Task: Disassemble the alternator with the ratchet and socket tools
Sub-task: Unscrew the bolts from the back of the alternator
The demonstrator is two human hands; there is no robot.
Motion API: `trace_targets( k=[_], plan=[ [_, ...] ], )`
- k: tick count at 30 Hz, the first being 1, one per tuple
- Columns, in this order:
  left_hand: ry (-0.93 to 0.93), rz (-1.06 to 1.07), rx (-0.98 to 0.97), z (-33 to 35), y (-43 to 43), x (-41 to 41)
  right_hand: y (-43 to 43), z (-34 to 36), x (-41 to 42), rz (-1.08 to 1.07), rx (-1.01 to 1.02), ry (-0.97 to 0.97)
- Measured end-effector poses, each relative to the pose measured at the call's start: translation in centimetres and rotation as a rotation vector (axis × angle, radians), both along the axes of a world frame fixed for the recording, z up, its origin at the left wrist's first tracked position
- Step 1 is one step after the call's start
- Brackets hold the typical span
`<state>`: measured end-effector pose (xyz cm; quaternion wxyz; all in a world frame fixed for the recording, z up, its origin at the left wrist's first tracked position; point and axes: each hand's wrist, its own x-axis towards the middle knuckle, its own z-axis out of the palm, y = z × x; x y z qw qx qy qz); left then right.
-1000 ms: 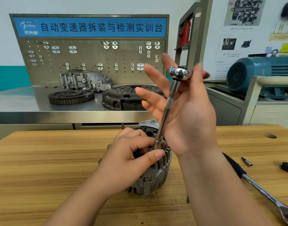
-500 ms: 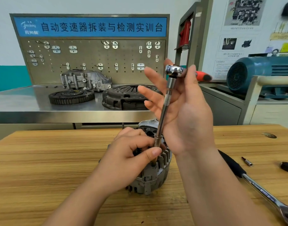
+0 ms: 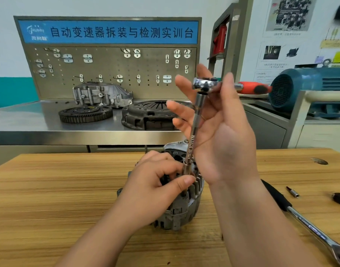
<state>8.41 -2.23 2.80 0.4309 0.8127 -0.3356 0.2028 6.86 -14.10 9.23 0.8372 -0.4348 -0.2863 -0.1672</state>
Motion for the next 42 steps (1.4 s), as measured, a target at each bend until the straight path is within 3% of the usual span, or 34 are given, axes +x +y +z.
trace_targets(
  k=[5, 13, 21, 29, 37, 42],
  plan=[
    [-0.019, 0.057, -0.05, -0.2, -0.3, 0.2, 0.2, 0.1, -0.1, -0.118, -0.059, -0.16],
    [-0.001, 0.0, 0.025, 0.0, 0.1, -0.1, -0.3, -0.1, 0.2, 0.042, -0.005, 0.07],
    [-0.011, 0.077, -0.069, -0.2, -0.4, -0.1, 0.3, 0.0, -0.3, -0.15, -0.042, -0.145],
    [0.037, 0.067, -0.13, 0.0, -0.3, -0.4, -0.3, 0.3, 0.1, -0.039, -0.039, 0.086],
    [0.031, 0.024, -0.126, 1.1, -0.4, -1.5, -0.1, 2.0, 0.1, 0.059, -0.051, 0.021],
    [0.061, -0.005, -0.261, 1.4, -0.3, -2.0, -0.4, 2.4, 0.2, 0.025, -0.248, 0.038]
  ],
)
